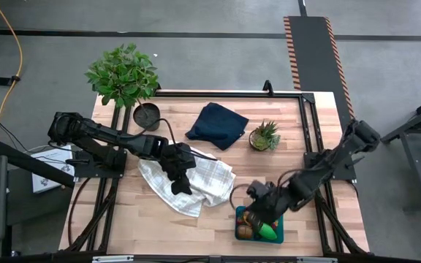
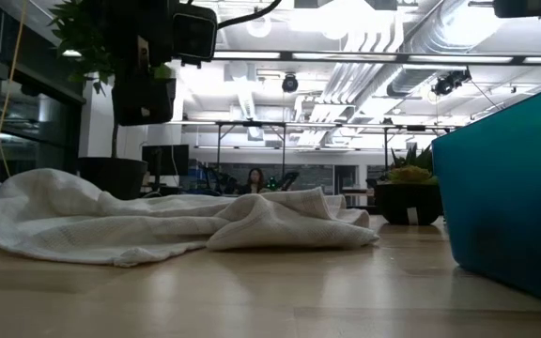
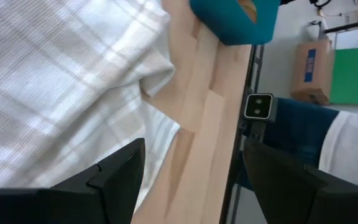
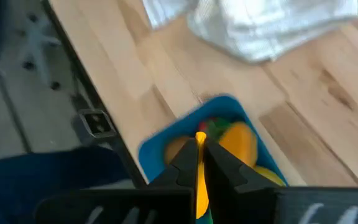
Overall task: Pick and placing Produce into tupperware
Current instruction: Put the corn into the bin
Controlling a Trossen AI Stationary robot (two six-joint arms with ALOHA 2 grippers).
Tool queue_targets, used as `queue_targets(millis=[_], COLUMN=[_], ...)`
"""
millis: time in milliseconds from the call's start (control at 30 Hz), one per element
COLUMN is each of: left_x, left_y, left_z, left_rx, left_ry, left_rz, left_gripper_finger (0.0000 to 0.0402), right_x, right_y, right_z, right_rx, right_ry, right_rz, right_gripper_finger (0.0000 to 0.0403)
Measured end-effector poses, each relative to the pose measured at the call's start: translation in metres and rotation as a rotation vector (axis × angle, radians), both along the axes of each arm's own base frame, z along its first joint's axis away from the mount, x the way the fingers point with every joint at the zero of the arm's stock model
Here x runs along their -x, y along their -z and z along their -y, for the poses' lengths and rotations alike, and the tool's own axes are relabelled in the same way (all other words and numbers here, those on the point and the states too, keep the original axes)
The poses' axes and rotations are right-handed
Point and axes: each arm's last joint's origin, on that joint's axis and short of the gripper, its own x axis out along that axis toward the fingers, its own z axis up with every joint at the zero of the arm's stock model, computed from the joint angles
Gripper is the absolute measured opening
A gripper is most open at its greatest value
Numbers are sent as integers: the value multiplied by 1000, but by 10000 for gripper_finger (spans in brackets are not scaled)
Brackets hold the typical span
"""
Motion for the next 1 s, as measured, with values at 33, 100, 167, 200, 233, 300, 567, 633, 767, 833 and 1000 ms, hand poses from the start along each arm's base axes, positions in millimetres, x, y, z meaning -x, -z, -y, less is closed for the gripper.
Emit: queue_targets(millis=[33, 100, 167, 200, 233, 300, 567, 633, 767, 833, 1000], left_x=[0, 1, 1, 1, 1, 1, 1, 1, 1, 2, 7], left_y=[0, 1, 1, 1, 1, 1, 1, 1, -1, -4, -26], left_z=[0, 0, 0, 0, 0, 0, 0, 0, 0, -1, -3], left_rx=[-3, -12, -18, -20, -20, -21, -23, -23, -25, -40, -112], left_ry=[-2, -3, 4, 6, 7, 8, 11, 11, 9, -4, -64], left_rz=[-3, -9, -14, -11, -10, -9, -2, 1, 15, 31, 148], left_gripper_finger=[259, 259, 259, 259, 259, 259, 259, 259, 259, 259, 259], right_x=[-1, -3, -4, -4, -4, -3, 9, 12, 15, 17, 17], right_y=[3, 7, 11, 13, 15, 19, 25, 26, 28, 30, 31], right_z=[-5, -14, -23, -27, -31, -38, -52, -54, -55, -56, -57], right_rx=[10, 23, 35, 43, 46, 47, 38, 48, 63, 73, 84], right_ry=[-4, -3, 0, 3, 3, 10, 56, 70, 81, 81, 54], right_rz=[-22, -68, -106, -125, -134, -153, -195, -188, -208, -219, -218], right_gripper_finger=[1, 0, 0, 0, 0, 0, 0, 0, 0, 0, 17])
